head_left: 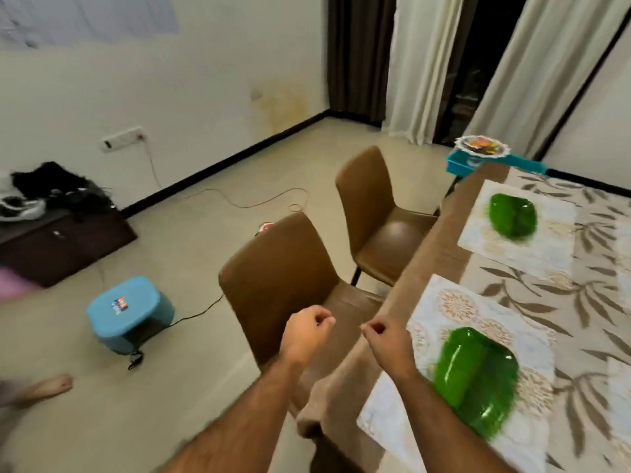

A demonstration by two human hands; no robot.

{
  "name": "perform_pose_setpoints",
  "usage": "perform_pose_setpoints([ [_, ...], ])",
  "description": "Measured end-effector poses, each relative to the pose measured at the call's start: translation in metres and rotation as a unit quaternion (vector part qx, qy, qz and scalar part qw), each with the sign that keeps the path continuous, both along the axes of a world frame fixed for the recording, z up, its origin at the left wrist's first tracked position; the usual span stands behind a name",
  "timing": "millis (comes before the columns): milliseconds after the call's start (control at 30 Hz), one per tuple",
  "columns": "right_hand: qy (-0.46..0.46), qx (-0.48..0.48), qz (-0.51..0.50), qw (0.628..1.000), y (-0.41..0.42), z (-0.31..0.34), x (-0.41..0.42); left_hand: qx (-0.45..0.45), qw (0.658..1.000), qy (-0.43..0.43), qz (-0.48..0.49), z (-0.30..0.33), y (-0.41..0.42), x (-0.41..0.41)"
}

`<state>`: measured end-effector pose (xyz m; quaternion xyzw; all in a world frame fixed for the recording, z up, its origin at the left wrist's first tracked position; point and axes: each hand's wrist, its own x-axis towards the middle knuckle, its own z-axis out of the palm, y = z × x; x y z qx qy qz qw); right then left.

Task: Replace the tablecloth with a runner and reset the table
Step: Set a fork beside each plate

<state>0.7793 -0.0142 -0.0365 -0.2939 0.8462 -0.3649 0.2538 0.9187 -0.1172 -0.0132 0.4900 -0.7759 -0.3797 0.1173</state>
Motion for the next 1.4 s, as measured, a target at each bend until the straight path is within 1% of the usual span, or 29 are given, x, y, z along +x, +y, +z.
perform_pose_setpoints([
  [67,-0.012,-0.002,0.018,1.0,-0.04,0.006,0.016,-0.013,1.0,0.001,0.008,0.008,-0.036,0.015],
  [200,0.0,-0.001,0.054,0.999,-0.111,0.014,0.028,-0.021,1.0,0.001,0.02,0.016,-0.098,0.027],
  [333,0.007,-0.015,0.07,0.997,-0.174,0.021,0.035,-0.022,0.999,0.011,0.044,0.02,-0.148,0.042],
  [400,0.004,-0.022,0.073,0.997,-0.208,0.024,0.037,-0.027,0.998,0.015,0.062,0.024,-0.18,0.051],
  [500,0.007,-0.043,0.071,0.997,-0.264,0.034,0.037,-0.017,0.995,0.05,0.09,0.027,-0.235,0.059],
  [600,0.016,-0.077,0.041,0.996,-0.327,0.038,0.034,-0.017,0.991,0.078,0.103,0.025,-0.302,0.059],
  [733,-0.003,-0.104,-0.023,0.994,-0.423,0.028,0.04,-0.006,0.994,0.09,0.064,0.01,-0.398,0.053],
  [900,-0.064,-0.088,-0.123,0.986,-0.542,0.01,0.055,0.012,0.999,0.044,-0.015,0.007,-0.519,0.065],
  [1000,-0.074,-0.078,-0.16,0.981,-0.595,0.01,0.052,0.002,0.998,0.029,-0.049,0.013,-0.592,0.058],
  [1067,-0.078,-0.075,-0.19,0.976,-0.619,0.008,0.045,0.008,0.997,0.029,-0.072,0.011,-0.629,0.042],
  [1167,-0.091,-0.073,-0.226,0.967,-0.642,-0.002,0.022,0.041,0.992,0.038,-0.112,-0.002,-0.665,0.006],
  [1267,-0.1,-0.077,-0.267,0.955,-0.655,-0.01,-0.015,0.067,0.983,0.043,-0.163,-0.009,-0.691,-0.038],
  [1400,-0.099,-0.081,-0.321,0.938,-0.68,-0.007,-0.082,0.084,0.973,0.067,-0.205,-0.009,-0.746,-0.119],
])
